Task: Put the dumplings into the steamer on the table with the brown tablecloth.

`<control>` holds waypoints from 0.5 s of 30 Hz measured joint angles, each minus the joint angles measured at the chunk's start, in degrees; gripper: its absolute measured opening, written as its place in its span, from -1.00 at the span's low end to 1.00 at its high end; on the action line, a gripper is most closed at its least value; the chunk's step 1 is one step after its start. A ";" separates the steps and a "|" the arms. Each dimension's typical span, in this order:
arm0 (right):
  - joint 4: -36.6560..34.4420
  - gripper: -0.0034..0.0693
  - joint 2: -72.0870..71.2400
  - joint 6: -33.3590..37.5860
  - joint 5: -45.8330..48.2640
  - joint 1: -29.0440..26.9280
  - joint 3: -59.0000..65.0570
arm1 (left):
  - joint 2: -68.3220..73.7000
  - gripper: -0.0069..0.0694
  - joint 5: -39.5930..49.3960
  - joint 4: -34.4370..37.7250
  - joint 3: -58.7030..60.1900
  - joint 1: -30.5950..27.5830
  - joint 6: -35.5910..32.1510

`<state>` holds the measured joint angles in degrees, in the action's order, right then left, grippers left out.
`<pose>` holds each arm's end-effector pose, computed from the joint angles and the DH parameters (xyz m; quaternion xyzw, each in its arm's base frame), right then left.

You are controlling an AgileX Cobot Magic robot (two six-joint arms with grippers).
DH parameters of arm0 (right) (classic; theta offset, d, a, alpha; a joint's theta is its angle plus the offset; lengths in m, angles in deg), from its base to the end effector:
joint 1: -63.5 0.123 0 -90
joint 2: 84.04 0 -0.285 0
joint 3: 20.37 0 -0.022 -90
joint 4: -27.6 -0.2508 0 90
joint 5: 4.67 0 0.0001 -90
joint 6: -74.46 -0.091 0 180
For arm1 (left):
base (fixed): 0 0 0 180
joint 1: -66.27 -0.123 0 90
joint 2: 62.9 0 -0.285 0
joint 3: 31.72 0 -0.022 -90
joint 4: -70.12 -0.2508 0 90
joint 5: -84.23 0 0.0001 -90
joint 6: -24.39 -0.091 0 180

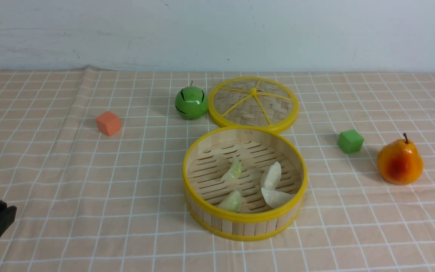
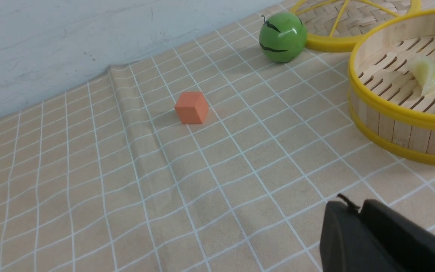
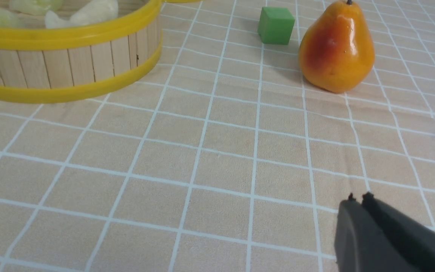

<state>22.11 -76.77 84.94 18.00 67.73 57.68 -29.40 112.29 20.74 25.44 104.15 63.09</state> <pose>0.0516 0.0072 0.1734 -0.0787 0.8046 0.0088 0.5885 0.0936 -0.0316 0.2706 0.2114 0.7833 -0.0068 0.5846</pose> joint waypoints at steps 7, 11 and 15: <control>0.00 -0.84 0.00 0.00 0.03 0.00 0.00 | -6.15 -0.67 2.16 0.24 4.18 -0.26 0.00; 0.00 -0.82 0.00 0.00 0.03 0.00 0.00 | -10.94 -0.67 1.61 8.57 5.41 -4.98 -1.30; 0.00 -0.82 0.00 0.00 0.03 0.00 0.00 | -15.36 -0.67 -3.22 19.24 6.94 -14.36 -14.71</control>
<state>22.11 -76.77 84.94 18.03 67.73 57.68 -44.76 109.07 39.98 32.39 89.79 48.38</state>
